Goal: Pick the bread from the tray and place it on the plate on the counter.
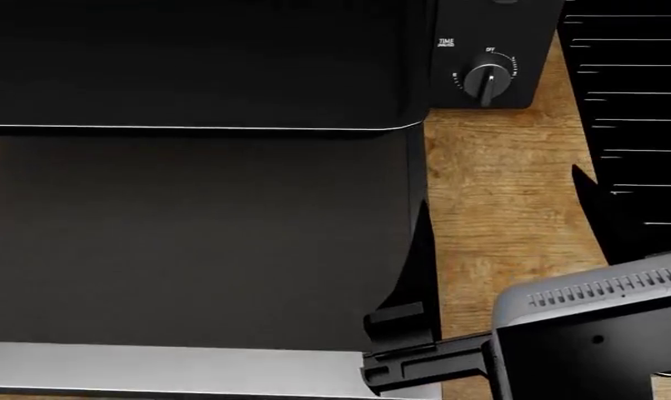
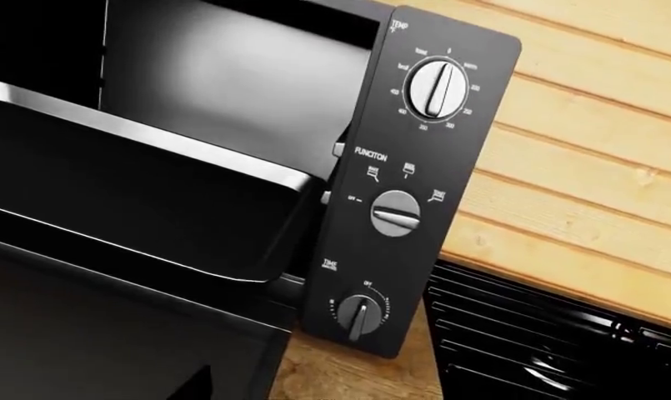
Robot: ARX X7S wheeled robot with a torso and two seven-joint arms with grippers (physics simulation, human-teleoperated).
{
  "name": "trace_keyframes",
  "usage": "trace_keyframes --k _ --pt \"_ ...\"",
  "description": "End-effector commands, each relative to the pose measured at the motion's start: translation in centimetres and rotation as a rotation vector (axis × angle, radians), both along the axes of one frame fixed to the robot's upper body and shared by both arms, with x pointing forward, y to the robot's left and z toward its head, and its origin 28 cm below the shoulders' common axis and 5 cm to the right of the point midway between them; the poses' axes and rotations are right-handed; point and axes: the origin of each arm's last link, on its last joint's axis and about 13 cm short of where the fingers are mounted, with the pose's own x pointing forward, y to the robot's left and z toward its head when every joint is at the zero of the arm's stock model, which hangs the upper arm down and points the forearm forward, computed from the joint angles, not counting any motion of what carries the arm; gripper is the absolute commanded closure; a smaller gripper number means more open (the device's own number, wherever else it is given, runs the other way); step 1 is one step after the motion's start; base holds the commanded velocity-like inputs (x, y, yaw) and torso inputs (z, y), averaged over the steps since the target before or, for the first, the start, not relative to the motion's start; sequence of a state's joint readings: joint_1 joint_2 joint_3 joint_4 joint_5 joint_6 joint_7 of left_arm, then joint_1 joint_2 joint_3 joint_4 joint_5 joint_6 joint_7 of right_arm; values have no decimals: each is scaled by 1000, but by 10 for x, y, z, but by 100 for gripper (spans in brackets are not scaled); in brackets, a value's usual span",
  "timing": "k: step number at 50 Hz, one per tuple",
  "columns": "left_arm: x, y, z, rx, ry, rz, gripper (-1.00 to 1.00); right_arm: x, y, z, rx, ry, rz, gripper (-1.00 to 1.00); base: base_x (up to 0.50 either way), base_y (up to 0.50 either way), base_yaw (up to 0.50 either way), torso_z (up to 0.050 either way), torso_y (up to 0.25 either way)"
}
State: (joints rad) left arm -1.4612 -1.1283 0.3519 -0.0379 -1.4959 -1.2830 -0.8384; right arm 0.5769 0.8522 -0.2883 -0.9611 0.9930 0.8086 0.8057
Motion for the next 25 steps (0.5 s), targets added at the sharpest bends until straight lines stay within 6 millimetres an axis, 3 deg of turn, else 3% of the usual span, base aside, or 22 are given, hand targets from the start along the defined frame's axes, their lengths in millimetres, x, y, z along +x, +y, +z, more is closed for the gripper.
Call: trace_keyframes --k 1,25 --pt "6 2 -6 -42 -4 -4 100 3 -1 2 16 -27 -10 -100 0 0 0 0 0" --pt "11 1 -16 -60 72 -14 100 2 -1 0 17 -23 -6 -100 0 0 0 0 0"
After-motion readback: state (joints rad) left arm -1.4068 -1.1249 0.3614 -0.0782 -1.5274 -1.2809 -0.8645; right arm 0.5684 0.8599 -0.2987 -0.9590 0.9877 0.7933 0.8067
